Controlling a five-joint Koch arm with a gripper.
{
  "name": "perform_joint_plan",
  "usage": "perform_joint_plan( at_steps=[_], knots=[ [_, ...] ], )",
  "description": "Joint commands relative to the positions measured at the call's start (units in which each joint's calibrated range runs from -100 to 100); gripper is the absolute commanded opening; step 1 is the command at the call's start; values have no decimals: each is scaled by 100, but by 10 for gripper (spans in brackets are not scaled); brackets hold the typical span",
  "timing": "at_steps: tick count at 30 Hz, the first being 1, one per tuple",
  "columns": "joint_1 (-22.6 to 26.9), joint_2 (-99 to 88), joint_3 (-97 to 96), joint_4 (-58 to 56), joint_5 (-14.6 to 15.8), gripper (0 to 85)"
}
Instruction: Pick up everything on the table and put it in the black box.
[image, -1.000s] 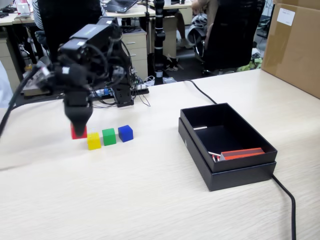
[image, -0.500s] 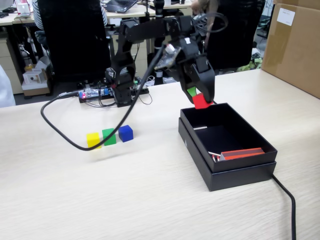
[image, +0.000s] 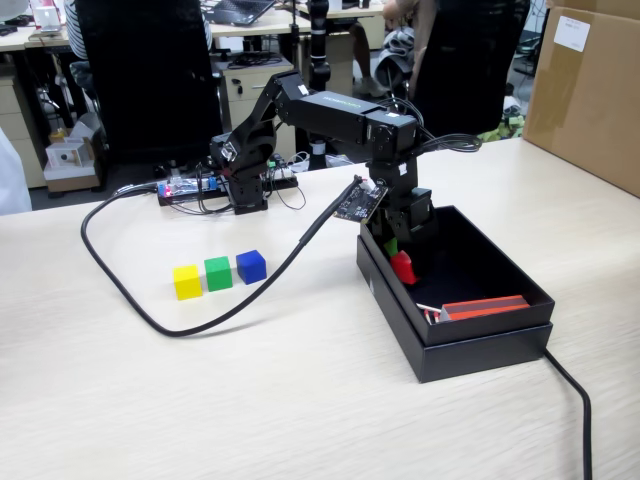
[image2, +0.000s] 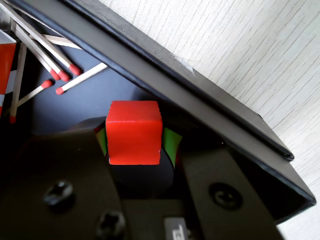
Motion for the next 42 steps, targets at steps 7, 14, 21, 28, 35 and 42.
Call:
perform_joint_plan(
  at_steps=[7, 14, 21, 28, 35, 42],
  knots=[
    [-78, -1726, 287, -24, -190, 384],
    [-230, -3768, -302, -24, -381, 431],
    [-1304, -6614, -2732, -24, -1001, 463],
    [-2198, -6843, -4165, -7, -1343, 464],
    [-2838, -5994, -4854, 391, -1563, 463],
    [-3233, -4743, -5017, 1039, -1812, 463]
  ],
)
